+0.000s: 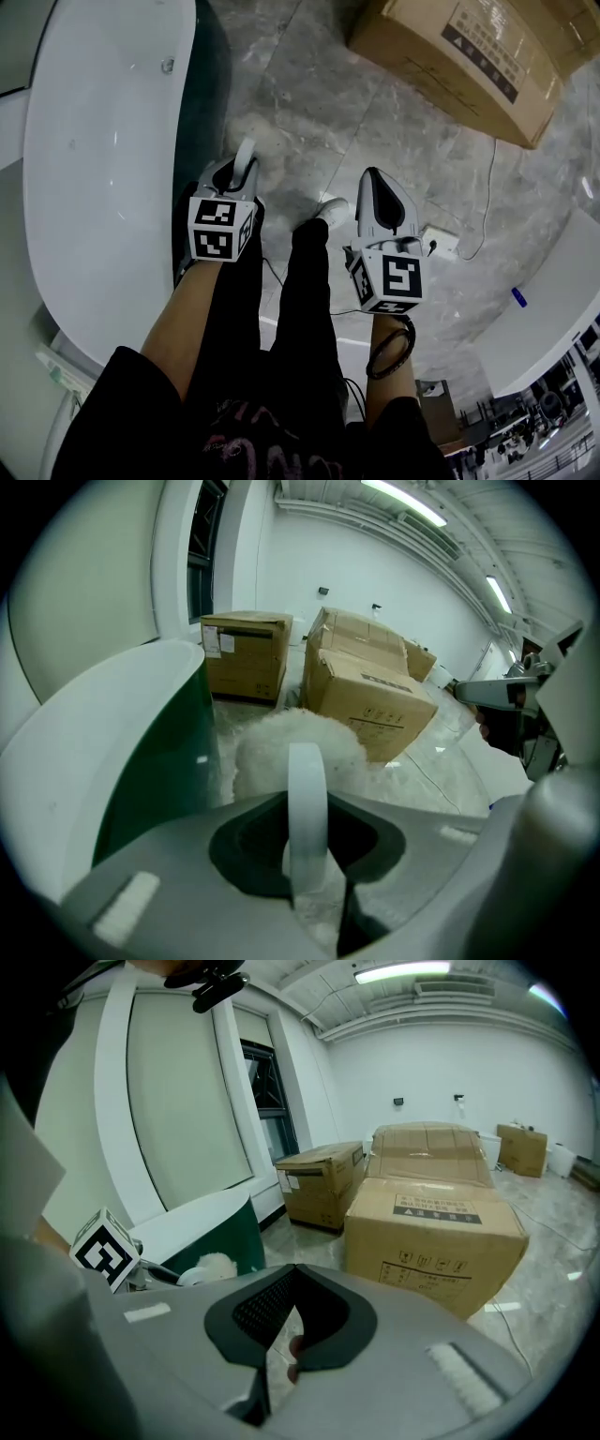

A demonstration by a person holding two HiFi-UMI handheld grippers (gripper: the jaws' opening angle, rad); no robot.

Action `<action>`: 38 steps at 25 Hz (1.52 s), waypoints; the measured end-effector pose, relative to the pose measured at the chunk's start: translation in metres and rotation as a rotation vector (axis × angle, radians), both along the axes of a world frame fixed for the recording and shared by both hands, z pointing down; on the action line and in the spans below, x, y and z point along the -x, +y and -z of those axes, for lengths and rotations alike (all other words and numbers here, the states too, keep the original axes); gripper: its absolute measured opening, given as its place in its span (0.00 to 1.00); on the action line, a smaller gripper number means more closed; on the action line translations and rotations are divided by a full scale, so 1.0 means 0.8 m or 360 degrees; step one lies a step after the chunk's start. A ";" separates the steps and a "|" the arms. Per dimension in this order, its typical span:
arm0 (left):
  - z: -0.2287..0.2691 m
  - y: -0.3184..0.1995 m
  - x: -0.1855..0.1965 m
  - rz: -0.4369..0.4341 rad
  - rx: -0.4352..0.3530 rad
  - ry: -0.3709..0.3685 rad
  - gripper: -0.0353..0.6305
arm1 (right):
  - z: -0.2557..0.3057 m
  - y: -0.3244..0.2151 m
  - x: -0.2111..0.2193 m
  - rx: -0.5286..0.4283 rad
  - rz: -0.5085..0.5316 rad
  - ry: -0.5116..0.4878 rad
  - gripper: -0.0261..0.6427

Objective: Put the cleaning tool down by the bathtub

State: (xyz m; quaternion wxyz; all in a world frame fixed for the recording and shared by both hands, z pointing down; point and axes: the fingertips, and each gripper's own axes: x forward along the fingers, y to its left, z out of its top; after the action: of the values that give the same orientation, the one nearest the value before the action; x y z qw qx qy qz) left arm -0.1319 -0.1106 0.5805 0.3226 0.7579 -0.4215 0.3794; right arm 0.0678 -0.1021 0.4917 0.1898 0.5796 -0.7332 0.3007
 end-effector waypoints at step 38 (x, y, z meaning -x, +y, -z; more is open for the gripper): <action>-0.353 -0.027 0.034 -0.0109 0.0040 -0.0086 0.19 | -0.360 -0.003 0.018 0.0153 0.0059 -0.0013 0.07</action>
State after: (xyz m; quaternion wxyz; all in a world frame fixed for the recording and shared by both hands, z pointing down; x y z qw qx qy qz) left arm -0.1590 -0.1320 0.8631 0.3073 0.7573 -0.3991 0.4157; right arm 0.0536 -0.1042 0.7794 0.2199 0.5549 -0.7293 0.3344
